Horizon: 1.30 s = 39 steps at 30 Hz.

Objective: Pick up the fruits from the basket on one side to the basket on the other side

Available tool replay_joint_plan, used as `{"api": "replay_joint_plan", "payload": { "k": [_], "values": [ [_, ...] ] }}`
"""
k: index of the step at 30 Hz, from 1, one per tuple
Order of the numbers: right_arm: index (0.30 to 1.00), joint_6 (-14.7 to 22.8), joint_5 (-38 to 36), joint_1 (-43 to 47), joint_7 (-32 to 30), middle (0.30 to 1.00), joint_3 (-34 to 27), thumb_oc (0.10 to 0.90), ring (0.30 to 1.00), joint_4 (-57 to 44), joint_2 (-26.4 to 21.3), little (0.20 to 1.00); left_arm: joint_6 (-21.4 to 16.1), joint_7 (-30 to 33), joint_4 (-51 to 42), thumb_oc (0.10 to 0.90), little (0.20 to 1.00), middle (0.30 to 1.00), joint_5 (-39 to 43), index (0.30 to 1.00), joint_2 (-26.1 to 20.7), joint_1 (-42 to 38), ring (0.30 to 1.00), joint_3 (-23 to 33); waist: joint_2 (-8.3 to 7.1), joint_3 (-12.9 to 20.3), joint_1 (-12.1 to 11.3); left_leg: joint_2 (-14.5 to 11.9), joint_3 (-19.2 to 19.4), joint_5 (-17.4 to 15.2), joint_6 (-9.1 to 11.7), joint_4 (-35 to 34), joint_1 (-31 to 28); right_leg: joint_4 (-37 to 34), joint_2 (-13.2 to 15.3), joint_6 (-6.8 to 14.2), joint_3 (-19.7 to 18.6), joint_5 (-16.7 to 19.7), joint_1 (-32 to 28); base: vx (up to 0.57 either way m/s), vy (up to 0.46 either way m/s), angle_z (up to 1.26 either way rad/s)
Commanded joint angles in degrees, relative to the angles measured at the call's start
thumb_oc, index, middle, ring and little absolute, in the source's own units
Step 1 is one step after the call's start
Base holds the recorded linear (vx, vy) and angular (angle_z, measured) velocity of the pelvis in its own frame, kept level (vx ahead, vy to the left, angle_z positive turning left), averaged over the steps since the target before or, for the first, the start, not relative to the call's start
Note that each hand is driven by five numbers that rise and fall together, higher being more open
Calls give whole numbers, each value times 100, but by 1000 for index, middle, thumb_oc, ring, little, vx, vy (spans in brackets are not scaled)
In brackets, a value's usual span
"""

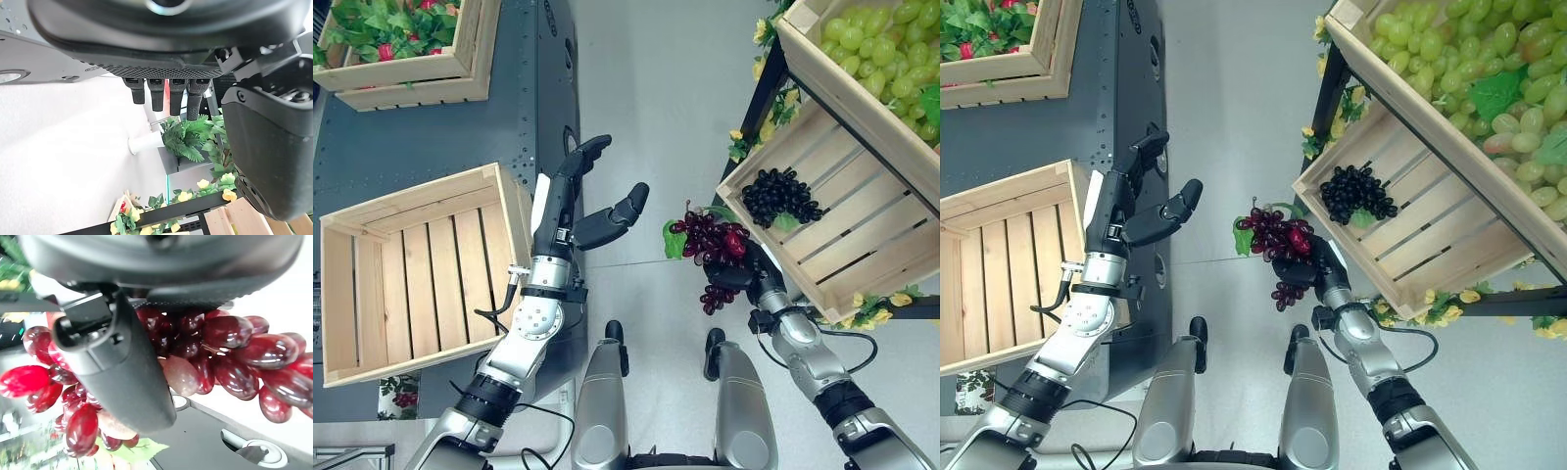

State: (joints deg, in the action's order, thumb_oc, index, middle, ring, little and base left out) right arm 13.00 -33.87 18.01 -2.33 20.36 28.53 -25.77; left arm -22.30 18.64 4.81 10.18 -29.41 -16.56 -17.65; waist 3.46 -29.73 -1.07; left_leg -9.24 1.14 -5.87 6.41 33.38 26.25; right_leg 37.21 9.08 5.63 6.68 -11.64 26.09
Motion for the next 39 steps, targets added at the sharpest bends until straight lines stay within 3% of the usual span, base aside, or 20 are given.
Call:
{"api": "replay_joint_plan", "payload": {
  "k": [1, 9, 20, 30, 39],
  "values": [
    [300, 856, -871, 394, -317, 300, -640, 400, 300, -350, 275, 300, -689, -287, -620, 800, 900, 900, 259, 900, -19, -156, 900, 118, -166, 118, -37, 277, 267, 249, -242, 754, 492, -775, -249, -387, 474, 500, -786, 119, -34, 3],
    [300, 772, -1717, 67, -752, 300, -1265, 400, 300, 264, 255, 300, -361, -793, -642, 800, 900, 900, 484, 900, -249, 226, 900, 181, -180, 372, -189, 242, 399, 44, -295, 582, 91, -943, -177, -337, 635, 580, -1230, 148, -31, 3],
    [300, 953, -2557, -338, -1410, 300, -2150, 400, 300, 504, 184, 300, -296, -1342, -687, 800, 900, 900, 885, 900, -539, 641, 900, 203, -235, 615, -309, 332, 466, -171, -357, 371, -231, -1036, -169, -253, 757, 624, -1463, 107, -25, 2],
    [300, 1073, -2901, -326, -1569, 300, -2371, 400, 300, 808, 156, 300, -426, -1405, -720, 800, 900, 900, 1027, 900, -732, 526, 900, -28, -220, 528, -305, 338, 452, -177, -359, 471, -102, -850, -192, -226, 780, 630, -1297, 12, -14, 2],
    [300, 1497, -3181, -138, -1891, 300, -2601, 400, 300, 850, 94, 300, -487, -1487, -782, 800, 900, 900, 1224, 900, -949, 297, 900, -255, -184, 334, -291, 309, 362, -119, -293, 560, 158, -730, -220, -187, 796, 679, -1062, -28, -36, 1]
  ]
}}
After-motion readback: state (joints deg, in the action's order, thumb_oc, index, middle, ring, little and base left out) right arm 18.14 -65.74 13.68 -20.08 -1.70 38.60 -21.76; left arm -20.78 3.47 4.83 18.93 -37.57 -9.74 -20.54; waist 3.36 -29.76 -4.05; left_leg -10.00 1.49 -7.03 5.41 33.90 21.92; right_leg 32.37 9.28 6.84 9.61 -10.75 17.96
